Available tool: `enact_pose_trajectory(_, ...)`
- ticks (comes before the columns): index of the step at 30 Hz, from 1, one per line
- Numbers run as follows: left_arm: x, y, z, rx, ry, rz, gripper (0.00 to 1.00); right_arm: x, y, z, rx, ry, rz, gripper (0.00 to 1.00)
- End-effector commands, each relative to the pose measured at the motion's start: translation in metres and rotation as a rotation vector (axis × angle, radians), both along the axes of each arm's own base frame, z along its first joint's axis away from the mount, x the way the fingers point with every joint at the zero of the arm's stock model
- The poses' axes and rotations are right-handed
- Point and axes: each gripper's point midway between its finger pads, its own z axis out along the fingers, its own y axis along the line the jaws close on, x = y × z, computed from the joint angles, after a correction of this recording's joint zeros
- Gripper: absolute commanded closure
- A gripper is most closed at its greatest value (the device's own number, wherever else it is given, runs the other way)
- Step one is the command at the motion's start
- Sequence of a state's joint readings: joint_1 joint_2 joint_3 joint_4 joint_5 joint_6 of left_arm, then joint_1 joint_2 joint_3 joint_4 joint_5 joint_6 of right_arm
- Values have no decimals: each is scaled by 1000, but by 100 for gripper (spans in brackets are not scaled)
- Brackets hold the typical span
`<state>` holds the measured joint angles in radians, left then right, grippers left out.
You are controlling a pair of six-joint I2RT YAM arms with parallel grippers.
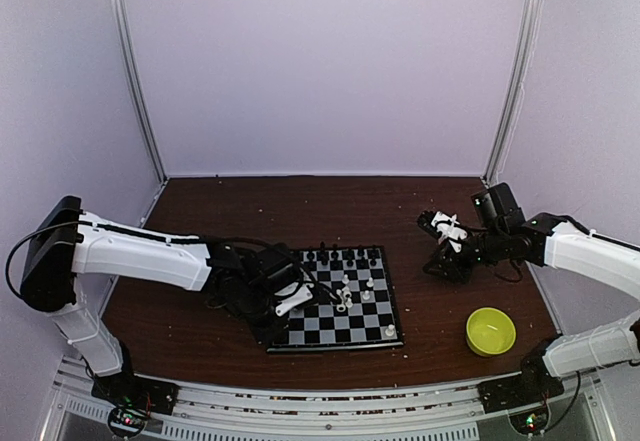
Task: Set up the chess pieces on the board
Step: Place the rook at a1.
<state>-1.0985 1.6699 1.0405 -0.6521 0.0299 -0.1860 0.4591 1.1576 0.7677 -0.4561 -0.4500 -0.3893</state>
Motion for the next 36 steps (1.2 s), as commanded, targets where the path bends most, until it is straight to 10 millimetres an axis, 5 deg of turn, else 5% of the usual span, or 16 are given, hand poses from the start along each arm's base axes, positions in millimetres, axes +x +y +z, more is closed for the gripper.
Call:
enact_pose_trajectory(1,4,0,5,-17,-19,11,80,7,1,10,12,-19,-6,66)
enact_pose_trajectory(12,6,-8,9,-35,-20,-5,83,7,1,9,10,-17,-6,66)
enact_pose_trajectory(36,-1,8,5,-7,-5,10,89,7,2,9,11,-13,-4,65)
